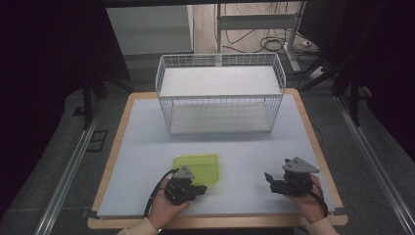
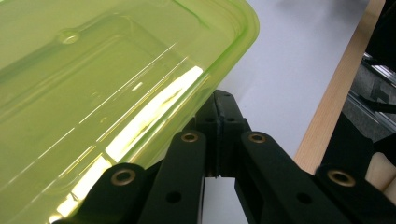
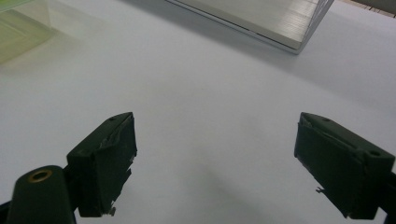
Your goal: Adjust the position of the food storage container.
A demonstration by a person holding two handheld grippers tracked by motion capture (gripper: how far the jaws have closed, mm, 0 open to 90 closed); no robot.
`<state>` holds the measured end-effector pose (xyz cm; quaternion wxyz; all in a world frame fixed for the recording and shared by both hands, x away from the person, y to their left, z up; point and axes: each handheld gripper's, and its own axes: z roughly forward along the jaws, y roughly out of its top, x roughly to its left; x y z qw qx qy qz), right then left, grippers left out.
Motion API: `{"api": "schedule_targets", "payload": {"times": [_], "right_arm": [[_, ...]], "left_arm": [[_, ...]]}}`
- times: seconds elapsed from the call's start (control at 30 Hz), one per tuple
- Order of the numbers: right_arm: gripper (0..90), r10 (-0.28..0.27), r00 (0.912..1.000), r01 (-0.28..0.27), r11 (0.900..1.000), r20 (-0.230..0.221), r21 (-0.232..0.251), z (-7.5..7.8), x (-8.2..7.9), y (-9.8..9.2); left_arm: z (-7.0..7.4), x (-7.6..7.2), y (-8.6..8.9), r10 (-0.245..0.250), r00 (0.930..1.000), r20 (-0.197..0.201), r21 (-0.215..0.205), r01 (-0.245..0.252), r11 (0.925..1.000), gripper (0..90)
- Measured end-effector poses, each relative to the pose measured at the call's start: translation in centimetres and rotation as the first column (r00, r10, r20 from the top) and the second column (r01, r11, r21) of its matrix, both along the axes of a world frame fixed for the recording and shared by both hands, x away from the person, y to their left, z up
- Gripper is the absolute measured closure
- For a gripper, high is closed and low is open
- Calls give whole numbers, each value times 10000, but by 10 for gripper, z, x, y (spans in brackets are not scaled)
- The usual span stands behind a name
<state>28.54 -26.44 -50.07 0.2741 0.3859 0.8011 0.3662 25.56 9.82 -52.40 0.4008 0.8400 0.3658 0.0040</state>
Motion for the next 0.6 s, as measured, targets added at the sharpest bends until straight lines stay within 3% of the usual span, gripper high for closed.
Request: {"api": "schedule_targets", "payload": {"times": [0.13,0.3,0.33,0.37,0.4,0.43,0.47,0.5,0.6], "right_arm": [[132,3,10000,-3,10000,13,-8,0,0,-1],[132,3,10000,-3,10000,60,14,1,-1,-1],[132,-2,10000,2,10000,75,3,1,-1,-2],[132,-2,10000,2,10000,75,3,1,-1,-2],[132,-10,10000,10,10000,70,2,2,-1,-2],[132,-10,10000,10,10000,70,2,2,-1,-2],[132,-11,10000,11,10000,69,-5,1,-1,-2],[132,-11,10000,11,10000,69,-5,1,-1,-2],[132,-21,10000,22,10000,58,-25,1,-1,-1]], "left_arm": [[3,-5,0,-190,9998,48,-157,191,9997,900],[17,-21,17,-109,9986,508,-456,133,9989,900],[24,-24,29,219,9975,665,-672,-174,9976,900],[24,-24,29,219,9975,665,-672,-174,9976,900],[32,-22,44,645,9950,760,-882,-578,9944,900],[32,-22,44,645,9950,760,-882,-578,9944,900],[36,-17,59,1150,9900,818,-1047,-1063,9888,900],[36,-17,59,1150,9900,818,-1047,-1063,9888,900],[37,-8,81,1884,9790,784,-1055,-1798,9780,900]]}}
